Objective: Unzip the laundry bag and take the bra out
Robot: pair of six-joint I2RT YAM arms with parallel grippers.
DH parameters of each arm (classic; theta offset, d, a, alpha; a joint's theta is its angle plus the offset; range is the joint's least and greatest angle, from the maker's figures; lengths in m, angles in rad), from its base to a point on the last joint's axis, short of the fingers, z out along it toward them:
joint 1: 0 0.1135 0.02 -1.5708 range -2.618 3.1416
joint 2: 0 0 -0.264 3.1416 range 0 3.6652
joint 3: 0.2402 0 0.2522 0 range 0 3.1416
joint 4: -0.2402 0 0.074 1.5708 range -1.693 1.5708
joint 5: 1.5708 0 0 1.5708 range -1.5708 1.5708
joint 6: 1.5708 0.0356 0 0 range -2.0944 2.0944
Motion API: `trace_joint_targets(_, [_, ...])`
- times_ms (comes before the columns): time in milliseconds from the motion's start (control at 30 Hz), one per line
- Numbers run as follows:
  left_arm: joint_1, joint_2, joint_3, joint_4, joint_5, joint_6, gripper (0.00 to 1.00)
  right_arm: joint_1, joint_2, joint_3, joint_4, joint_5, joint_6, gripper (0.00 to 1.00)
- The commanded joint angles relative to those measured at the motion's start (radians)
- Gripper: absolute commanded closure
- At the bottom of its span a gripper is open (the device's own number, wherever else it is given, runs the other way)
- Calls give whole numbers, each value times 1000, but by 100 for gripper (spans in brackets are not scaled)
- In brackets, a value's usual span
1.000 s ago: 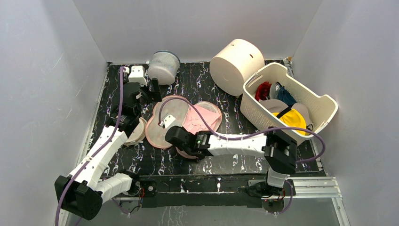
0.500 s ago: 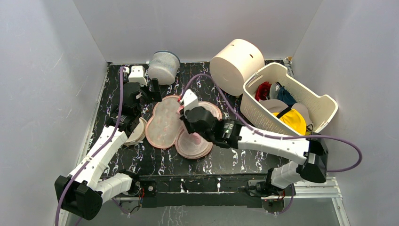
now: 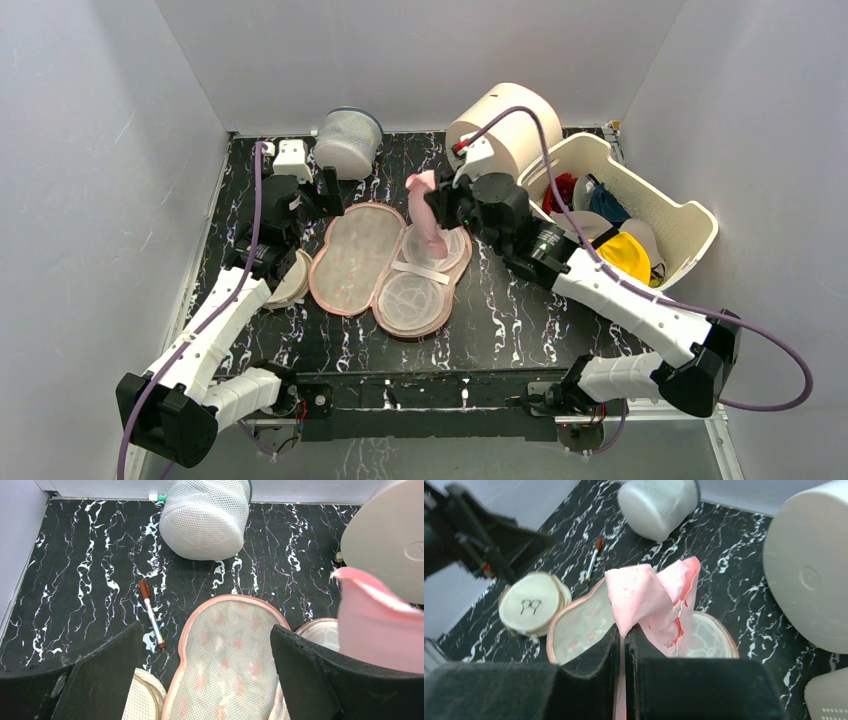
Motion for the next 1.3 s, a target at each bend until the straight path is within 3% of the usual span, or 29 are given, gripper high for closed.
trace_joint_targets(0, [0,-13,20,10,-2,-4,2,-88,-50,99,79,1,57,100])
trace_joint_targets(300, [-1,-16,17,12,-3,-4,2,-122,-129,178,148,414,22,100])
trace_joint_targets(467, [0,-13,20,9,11,-10,2,-122,-243,143,282,573,-114,100])
trace_joint_targets(700, [-1,-10,22,5,4,-10,2,-123,-386,95,337,765,-332,100])
trace_joint_targets(900, [-9,-10,24,3,15,-14,2,-122,-501,1,363,939,-502,100])
trace_joint_targets(1100, [-20,4,28,-3,17,-20,2,-122,-586,-149,443,1050,-557,100])
trace_joint_targets(1267, [-23,-3,24,2,10,-13,2,-125,-588,-341,651,1119,-583,100])
